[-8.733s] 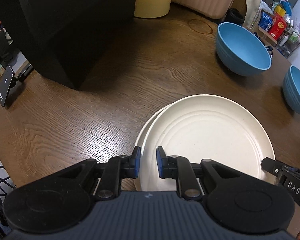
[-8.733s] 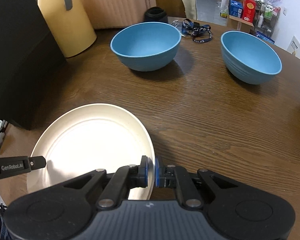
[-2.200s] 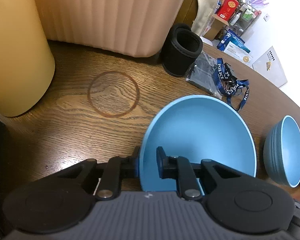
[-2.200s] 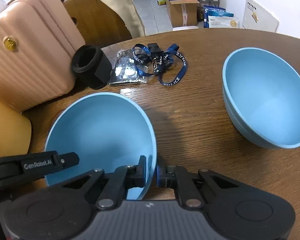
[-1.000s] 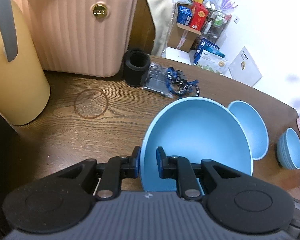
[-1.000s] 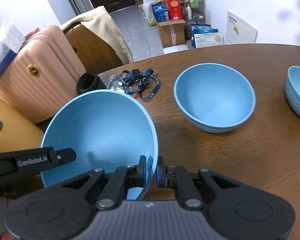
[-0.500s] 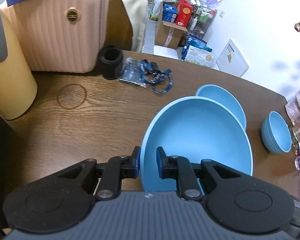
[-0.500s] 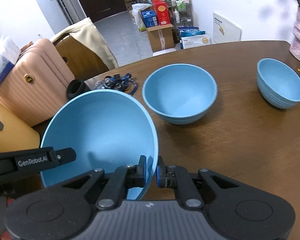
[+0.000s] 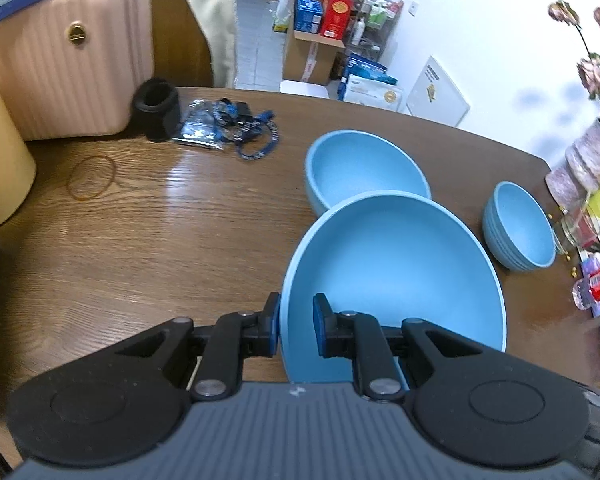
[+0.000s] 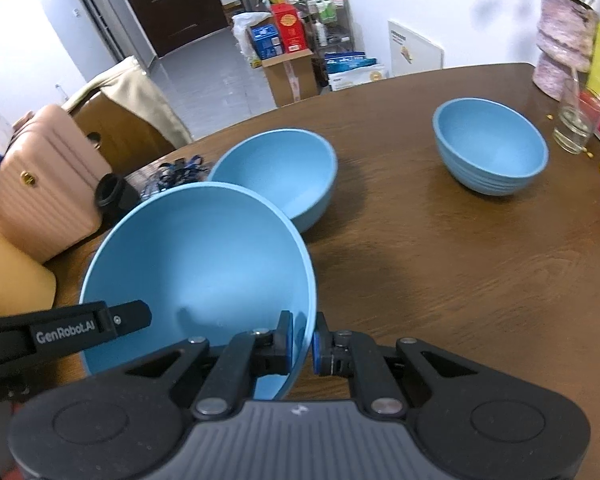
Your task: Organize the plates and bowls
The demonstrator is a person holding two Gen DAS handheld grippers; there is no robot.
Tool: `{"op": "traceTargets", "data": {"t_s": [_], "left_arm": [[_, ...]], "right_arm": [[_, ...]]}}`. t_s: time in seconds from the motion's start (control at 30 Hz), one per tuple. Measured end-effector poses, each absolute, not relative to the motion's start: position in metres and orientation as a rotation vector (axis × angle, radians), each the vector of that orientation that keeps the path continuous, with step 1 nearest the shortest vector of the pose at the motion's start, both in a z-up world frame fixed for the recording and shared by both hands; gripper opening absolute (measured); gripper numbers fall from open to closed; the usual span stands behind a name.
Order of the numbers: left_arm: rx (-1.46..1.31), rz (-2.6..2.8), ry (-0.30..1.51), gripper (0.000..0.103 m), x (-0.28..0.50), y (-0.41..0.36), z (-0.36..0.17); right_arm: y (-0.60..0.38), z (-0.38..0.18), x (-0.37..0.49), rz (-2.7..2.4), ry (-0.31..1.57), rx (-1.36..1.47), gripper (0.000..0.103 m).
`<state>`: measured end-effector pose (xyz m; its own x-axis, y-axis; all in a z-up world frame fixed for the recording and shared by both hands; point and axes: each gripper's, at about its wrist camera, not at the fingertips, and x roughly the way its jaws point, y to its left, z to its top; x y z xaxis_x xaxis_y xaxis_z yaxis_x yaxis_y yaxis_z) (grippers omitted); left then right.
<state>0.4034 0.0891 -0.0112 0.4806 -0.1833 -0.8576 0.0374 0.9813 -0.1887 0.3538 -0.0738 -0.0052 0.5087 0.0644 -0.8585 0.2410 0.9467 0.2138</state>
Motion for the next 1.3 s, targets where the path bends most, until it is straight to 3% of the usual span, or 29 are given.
{"op": "traceTargets", "data": {"t_s": [1.3], "left_arm": [[0.011,-0.341,1.142,0.017,0.349,-0.097,-0.055]], "right_arm": [[-0.240,-0.044,0.261,-0.327,1.065,0.415,0.009]]}}
